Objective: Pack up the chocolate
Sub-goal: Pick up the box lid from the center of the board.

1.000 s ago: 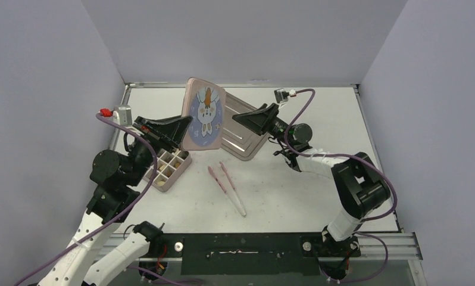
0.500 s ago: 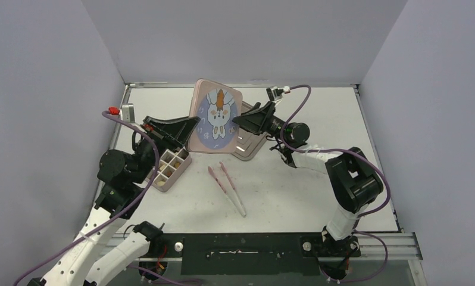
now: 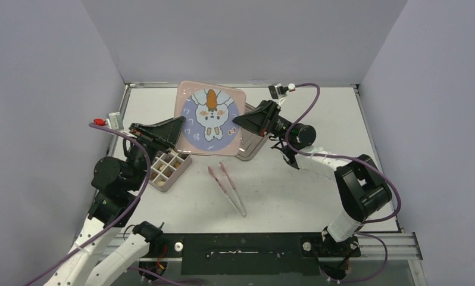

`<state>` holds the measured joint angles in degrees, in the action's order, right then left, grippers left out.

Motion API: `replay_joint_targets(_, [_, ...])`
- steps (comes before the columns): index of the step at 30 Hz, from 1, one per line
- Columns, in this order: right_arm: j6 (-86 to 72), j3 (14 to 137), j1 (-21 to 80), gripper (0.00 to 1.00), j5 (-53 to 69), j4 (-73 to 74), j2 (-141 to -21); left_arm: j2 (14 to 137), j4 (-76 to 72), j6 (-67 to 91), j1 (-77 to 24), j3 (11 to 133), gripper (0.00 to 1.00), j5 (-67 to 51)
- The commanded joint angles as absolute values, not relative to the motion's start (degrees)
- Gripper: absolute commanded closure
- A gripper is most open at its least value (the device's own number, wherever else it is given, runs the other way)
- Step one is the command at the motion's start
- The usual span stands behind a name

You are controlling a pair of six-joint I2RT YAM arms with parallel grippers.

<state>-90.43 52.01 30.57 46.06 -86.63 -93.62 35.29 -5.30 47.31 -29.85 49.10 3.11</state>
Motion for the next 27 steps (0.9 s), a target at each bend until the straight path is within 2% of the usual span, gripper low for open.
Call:
replay_joint_targets(1, [-92.15,53.59,31.62,1.0,44.79,-101.78,-92.46,34.22,-2.23,39.74,-29.44,49.53,0.66,11.16])
replay_joint_targets(3, [-91.86,53.69,31.96,1.0,43.89,-101.79,-92.99,34.14,1.41,37.76,-29.44,50.19,0.48,14.26])
replay_joint_targets(7, [-92.25,53.09,32.21,0.98,40.88,-101.78,-94.98,33.1,7.46,28.32,-29.44,51.94,0.29,22.43])
replay_joint_targets(15, [-90.24,53.69,35.68,0.97,32.9,-96.49,-102.68,35.2,12.03,10.45,-29.44,57.57,0.03,43.27])
replay_joint_targets(21, [-88.2,59.07,41.25,0.99,25.5,-91.21,-110.72,41.62,13.51,6.85,-29.4,61.89,0.03,47.99])
replay_joint_targets(27, [-86.42,67.04,48.5,0.99,14.06,-80.46,-119.78,51.58,17.23,7.74,-27.03,70.15,0.03,45.99])
